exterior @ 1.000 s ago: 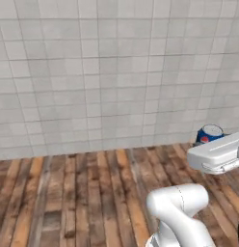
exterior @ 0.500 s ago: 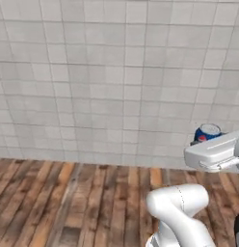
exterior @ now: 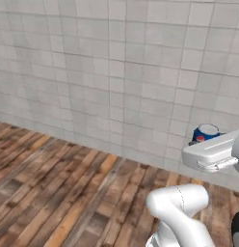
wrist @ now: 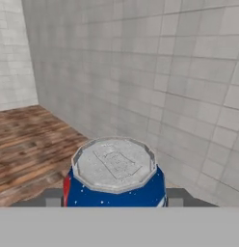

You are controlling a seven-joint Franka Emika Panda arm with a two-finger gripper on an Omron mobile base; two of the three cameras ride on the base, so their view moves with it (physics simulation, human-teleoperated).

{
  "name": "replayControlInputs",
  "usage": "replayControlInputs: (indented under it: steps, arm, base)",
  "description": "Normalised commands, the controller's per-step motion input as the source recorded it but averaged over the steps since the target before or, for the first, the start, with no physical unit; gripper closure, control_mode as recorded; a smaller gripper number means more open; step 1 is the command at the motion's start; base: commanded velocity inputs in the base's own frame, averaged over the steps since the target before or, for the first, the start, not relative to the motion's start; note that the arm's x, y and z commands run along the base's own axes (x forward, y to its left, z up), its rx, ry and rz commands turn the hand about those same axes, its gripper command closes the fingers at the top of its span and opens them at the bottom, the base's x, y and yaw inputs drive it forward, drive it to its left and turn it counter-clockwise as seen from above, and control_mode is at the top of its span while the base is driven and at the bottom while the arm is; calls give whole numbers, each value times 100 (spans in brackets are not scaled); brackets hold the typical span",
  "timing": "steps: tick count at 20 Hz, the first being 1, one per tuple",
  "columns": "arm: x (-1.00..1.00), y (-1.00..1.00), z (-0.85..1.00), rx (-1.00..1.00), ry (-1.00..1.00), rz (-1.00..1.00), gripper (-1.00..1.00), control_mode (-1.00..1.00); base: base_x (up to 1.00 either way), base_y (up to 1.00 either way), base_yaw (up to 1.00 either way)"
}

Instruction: Open the fridge, grab two sodas, and place both sodas inside the bowl with ice on the dining counter.

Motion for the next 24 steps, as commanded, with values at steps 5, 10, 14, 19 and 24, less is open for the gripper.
replayControlInputs:
  steps: [5,10,14,19,24]
  arm:
    - [0,0,0,0,0,0,100,100]
    - [0,0,0,0,0,0,100,100]
    - [0,0,0,0,0,0,100,100]
    - [0,0,0,0,0,0,100,100]
    - [0,0,0,0,0,0,100,100]
  base:
    - [42,16,53]
    - [67,8,45]
    - [92,1,39]
    - [100,0,36]
    - [100,0,35]
